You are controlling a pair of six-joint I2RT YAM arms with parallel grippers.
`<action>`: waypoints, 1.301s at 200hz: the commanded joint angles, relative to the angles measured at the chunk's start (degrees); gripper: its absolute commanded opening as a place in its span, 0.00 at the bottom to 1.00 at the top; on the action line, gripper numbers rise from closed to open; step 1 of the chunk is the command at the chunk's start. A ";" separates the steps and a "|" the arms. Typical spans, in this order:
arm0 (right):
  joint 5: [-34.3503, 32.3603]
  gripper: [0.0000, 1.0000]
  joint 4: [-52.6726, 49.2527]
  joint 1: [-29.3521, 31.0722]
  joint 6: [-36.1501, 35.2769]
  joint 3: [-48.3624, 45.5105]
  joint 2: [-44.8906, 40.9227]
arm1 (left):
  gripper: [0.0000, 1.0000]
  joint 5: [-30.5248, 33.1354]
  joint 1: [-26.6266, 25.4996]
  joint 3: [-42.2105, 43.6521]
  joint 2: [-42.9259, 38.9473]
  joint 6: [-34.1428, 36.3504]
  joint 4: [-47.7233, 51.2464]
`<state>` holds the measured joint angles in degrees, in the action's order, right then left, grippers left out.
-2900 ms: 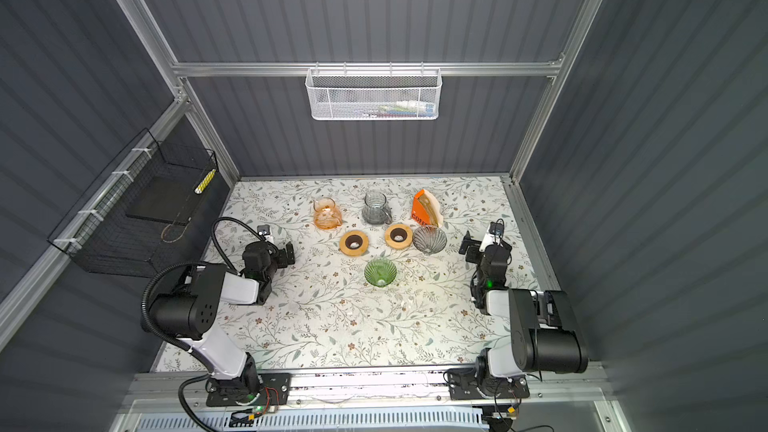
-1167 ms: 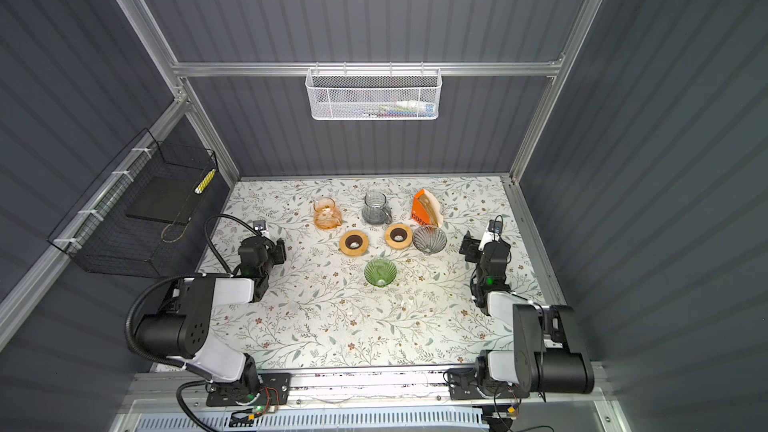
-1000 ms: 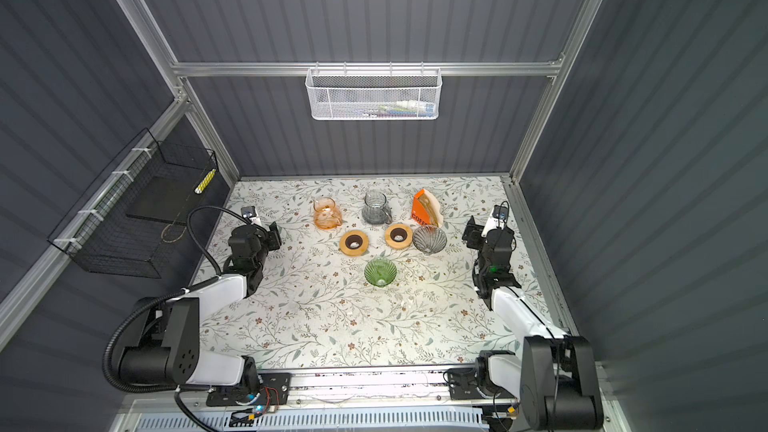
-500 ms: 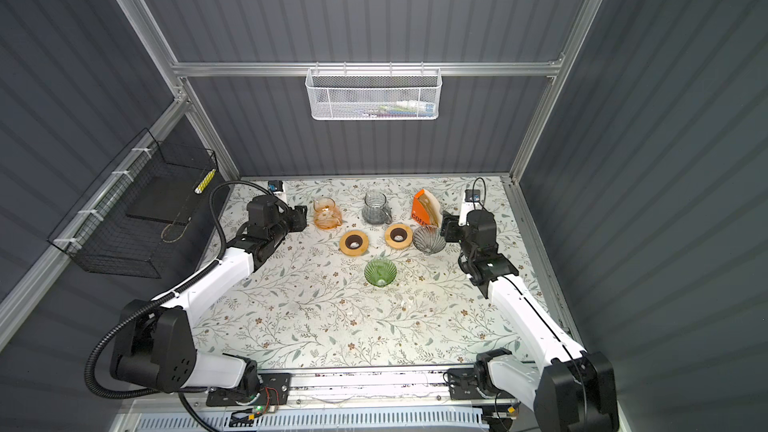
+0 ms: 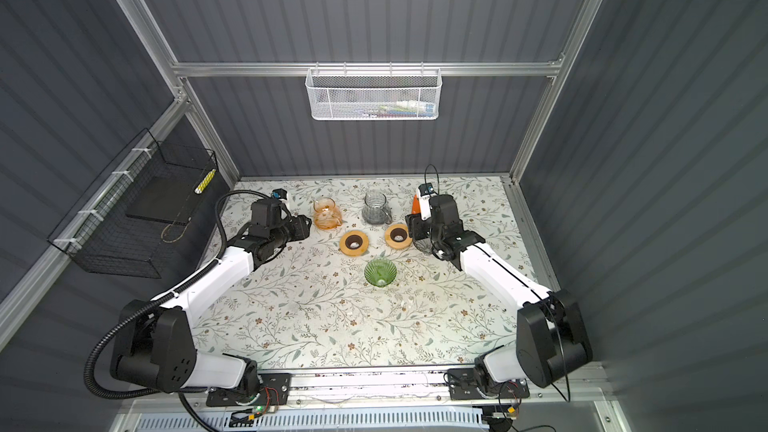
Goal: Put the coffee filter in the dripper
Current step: 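Raise both arms and reach the right gripper toward the grey glass pitcher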
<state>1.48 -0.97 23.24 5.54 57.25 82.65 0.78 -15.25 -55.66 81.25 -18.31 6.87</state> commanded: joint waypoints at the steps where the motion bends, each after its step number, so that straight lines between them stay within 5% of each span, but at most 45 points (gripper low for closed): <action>1: 2.53 0.62 -1.46 1.73 -0.79 4.01 4.40 | 0.55 -0.78 -0.15 -2.59 1.08 -2.34 2.43; 63: 5.01 0.47 -3.63 3.23 -1.33 11.72 15.28 | 0.51 -0.14 -0.11 -3.73 1.92 -4.51 3.32; 260: 1.98 0.49 -5.08 3.38 -4.11 25.03 32.03 | 0.46 -0.07 -0.14 -5.81 4.52 -3.32 4.02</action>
<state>5.10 -5.72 26.30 2.52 80.20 113.30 0.38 -15.25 -59.75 84.88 -22.13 9.47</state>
